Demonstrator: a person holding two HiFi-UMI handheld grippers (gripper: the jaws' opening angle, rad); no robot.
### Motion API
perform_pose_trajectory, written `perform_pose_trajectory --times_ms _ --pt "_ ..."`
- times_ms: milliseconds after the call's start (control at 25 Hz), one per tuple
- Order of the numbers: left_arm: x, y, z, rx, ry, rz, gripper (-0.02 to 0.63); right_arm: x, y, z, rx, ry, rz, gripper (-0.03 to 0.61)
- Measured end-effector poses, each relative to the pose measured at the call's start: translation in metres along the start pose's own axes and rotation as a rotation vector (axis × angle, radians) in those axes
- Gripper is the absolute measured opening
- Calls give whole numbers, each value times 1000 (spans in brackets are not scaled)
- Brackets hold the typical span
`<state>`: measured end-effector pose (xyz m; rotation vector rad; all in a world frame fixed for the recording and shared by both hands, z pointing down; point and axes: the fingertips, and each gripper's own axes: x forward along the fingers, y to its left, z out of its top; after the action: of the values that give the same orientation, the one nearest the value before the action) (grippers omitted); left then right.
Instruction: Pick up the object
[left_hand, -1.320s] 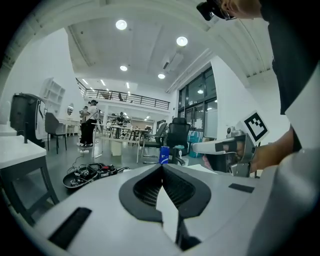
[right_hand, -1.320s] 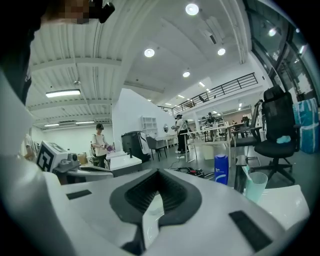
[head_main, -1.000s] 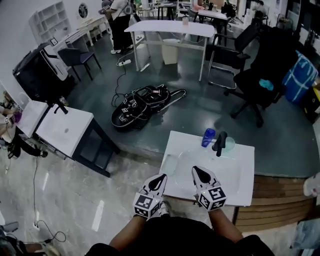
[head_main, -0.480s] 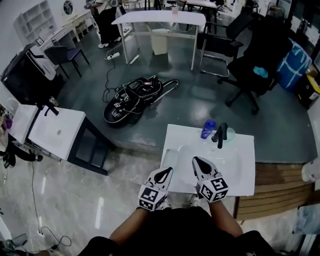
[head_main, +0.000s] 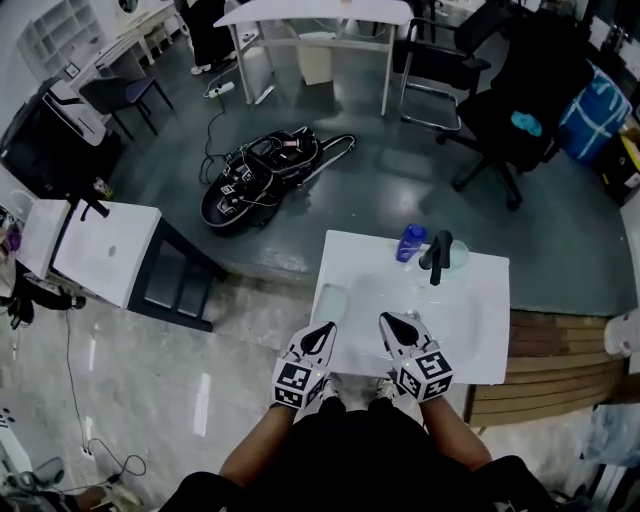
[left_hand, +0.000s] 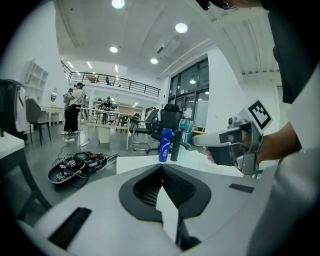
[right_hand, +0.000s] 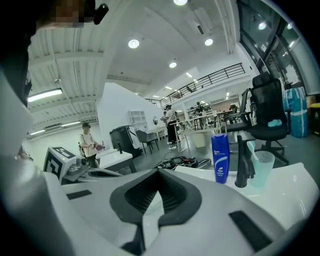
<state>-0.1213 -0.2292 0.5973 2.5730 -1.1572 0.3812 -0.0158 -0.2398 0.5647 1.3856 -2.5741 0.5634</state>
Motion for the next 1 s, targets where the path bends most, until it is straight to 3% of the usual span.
perform_pose_trajectory --times_ms 400,480,680,1000 --pt "-1 18 -43 -40 93 107 23 16 7 -30 -15 74 89 18" --pt "1 21 -52 -53 119 111 161 18 8 -37 -16 90 99 18" --pt "8 28 -73 -83 177 142 328 16 9 -50 -23 124 111 18" --pt "37 36 -103 -110 280 170 451 11 8 -59 -14 156 130 18"
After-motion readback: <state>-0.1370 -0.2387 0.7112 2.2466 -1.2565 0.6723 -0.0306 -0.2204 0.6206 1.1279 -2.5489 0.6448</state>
